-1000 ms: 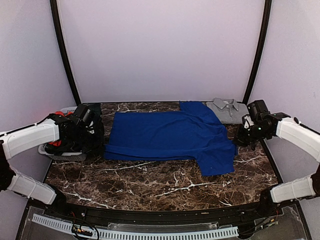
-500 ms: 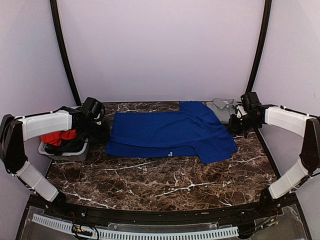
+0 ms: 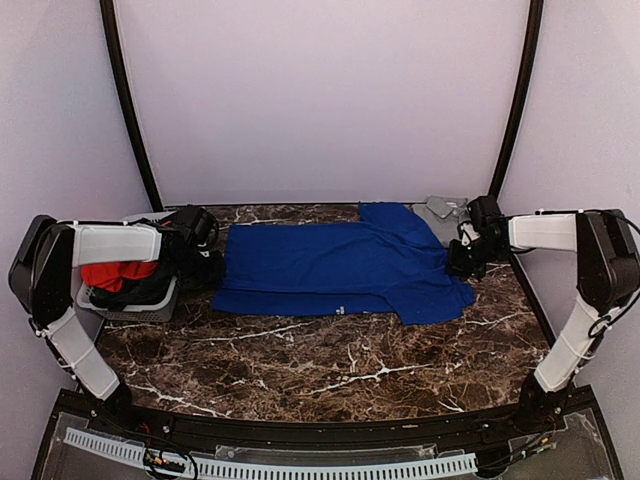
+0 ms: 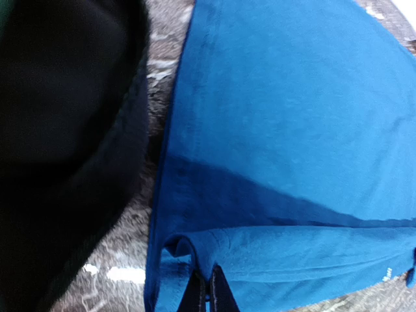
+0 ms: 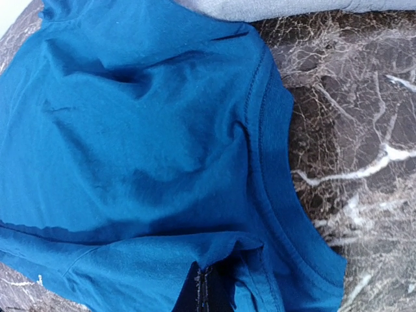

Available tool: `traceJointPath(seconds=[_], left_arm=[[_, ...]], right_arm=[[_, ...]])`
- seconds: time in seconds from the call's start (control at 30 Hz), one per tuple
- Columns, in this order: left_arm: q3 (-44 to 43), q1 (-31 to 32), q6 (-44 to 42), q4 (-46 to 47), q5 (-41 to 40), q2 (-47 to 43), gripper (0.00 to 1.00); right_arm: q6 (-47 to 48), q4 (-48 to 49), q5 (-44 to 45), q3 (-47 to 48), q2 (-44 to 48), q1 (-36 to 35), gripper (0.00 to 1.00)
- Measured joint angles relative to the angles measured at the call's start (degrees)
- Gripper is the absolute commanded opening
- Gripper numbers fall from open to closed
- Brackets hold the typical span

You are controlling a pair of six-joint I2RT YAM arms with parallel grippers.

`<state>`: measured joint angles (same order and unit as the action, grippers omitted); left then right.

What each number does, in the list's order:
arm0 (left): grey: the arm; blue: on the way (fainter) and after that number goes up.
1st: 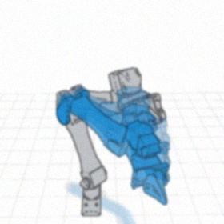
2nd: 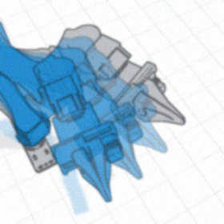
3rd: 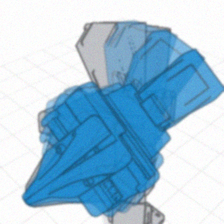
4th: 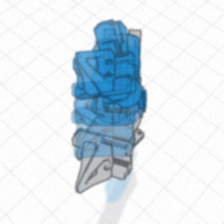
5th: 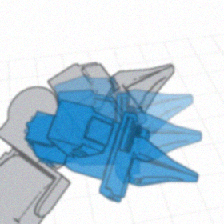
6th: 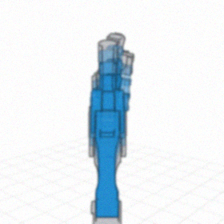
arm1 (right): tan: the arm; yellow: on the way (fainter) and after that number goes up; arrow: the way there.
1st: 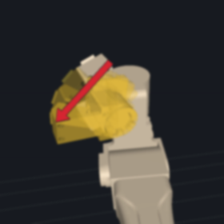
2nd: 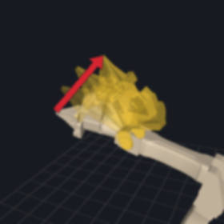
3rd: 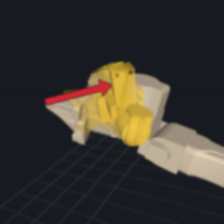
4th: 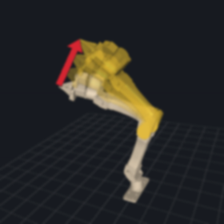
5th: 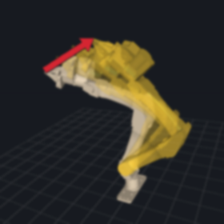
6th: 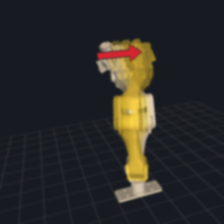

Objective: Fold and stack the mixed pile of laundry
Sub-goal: Fold the flattened T-shirt at the center of the board.

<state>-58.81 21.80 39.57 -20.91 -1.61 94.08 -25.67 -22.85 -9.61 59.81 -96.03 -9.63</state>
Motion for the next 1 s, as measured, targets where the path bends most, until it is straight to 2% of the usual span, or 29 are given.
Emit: traceJointPath(seconds=[0.2,0.63,0.7,0.8,0.9,1.0], left_arm=[[-0.72,-0.48,-0.39,1.22,-1.11,4.76,0.0],[-2.54,-0.76,-0.85,2.23,-2.19,9.25,0.01],[-2.93,-0.83,-1.01,2.23,-2.19,9.64,0.04],[-3.23,-1.01,-1.44,2.27,-2.1,10.05,0.14],[-4.07,-1.03,-1.95,2.32,-1.84,10.58,0.22],[-4.76,-1.03,-2.8,2.21,-1.42,10.82,0.39]], right_arm=[[0.11,0.96,0.2,2.05,-3.43,0.0,0.0],[0.59,1.14,1.11,4.46,-7.89,0.07,0.0],[0.59,0.96,1.53,4.46,-8.35,0.09,0.0],[0.61,0.79,1.95,4.46,-8.61,0.2,0.0],[1.05,0.63,1.88,4.46,-8.68,0.33,0.13],[1.25,0.2,1.64,4.52,-8.55,0.57,0.35]])
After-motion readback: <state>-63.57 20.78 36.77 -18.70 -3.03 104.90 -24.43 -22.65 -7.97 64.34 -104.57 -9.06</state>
